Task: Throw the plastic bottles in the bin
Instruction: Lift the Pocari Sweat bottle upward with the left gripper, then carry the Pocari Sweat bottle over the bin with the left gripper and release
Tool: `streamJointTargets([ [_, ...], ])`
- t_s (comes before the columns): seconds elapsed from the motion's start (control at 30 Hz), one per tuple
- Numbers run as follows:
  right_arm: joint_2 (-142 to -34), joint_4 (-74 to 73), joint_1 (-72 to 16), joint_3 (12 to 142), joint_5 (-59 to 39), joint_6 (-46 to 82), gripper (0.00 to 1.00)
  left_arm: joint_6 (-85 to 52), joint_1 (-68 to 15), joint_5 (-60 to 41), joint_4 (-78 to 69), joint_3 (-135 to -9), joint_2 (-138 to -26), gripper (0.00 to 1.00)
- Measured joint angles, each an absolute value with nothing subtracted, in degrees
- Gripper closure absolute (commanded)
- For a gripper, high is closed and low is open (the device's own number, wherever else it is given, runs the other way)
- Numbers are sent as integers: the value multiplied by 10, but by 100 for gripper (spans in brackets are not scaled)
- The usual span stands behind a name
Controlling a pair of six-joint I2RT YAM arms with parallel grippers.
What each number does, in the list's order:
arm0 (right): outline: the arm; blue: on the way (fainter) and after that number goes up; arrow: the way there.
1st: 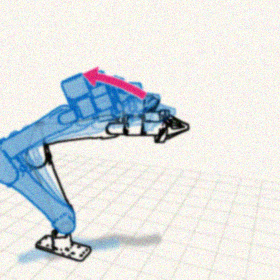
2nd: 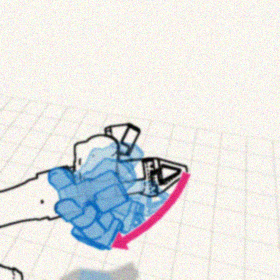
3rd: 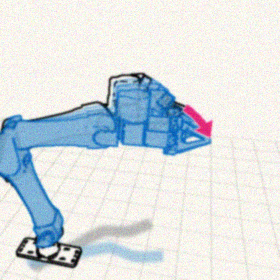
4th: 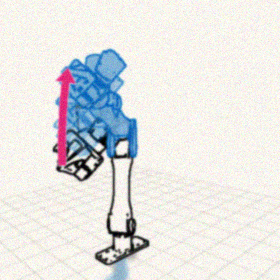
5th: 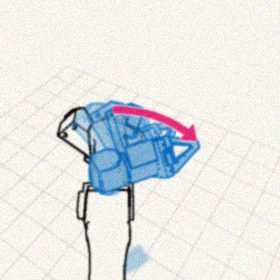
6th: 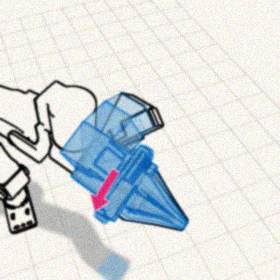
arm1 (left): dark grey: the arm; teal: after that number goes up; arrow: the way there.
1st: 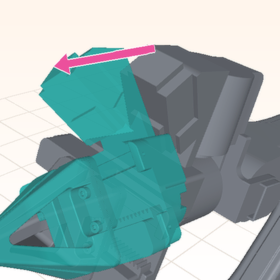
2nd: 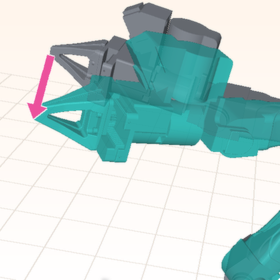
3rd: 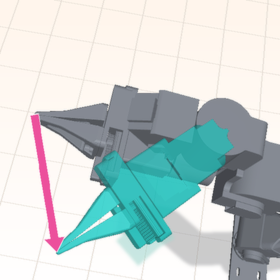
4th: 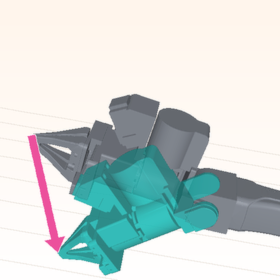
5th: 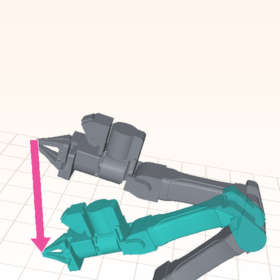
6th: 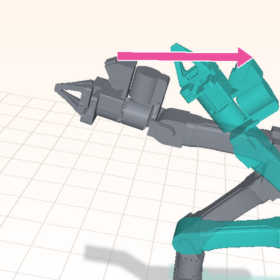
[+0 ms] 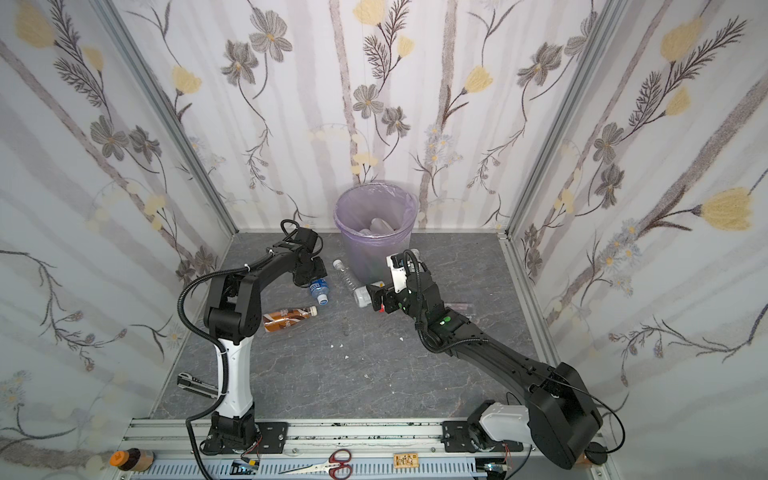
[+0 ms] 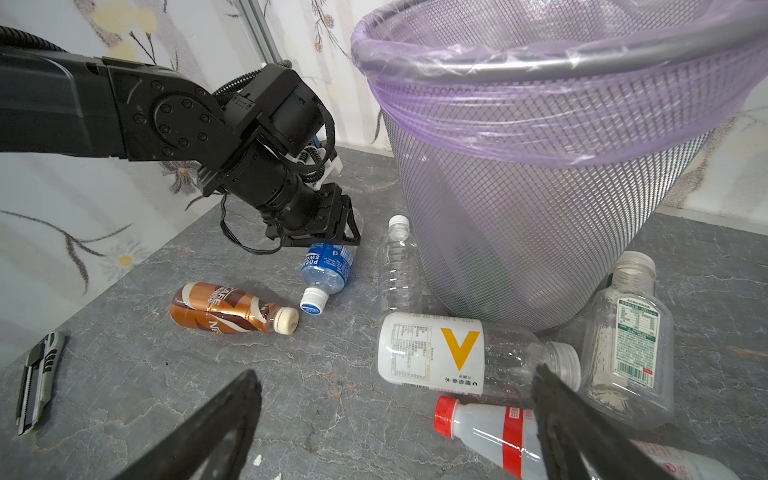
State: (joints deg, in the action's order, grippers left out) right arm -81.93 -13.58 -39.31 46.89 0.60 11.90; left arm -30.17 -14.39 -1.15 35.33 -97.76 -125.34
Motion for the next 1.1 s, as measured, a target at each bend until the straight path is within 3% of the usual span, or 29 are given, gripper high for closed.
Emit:
streamJointTargets([
  [0.27,-820,-140,-393,465,11,119,0,-299,-142,7,349,-978,-1202,40],
  [0.67,-820,-142,-393,463,19,119,0,-270,-142,73,296,-1039,-1025,39],
  [1.1,-815,-156,-392,457,23,120,0,-213,-157,72,-49,-951,-820,36],
])
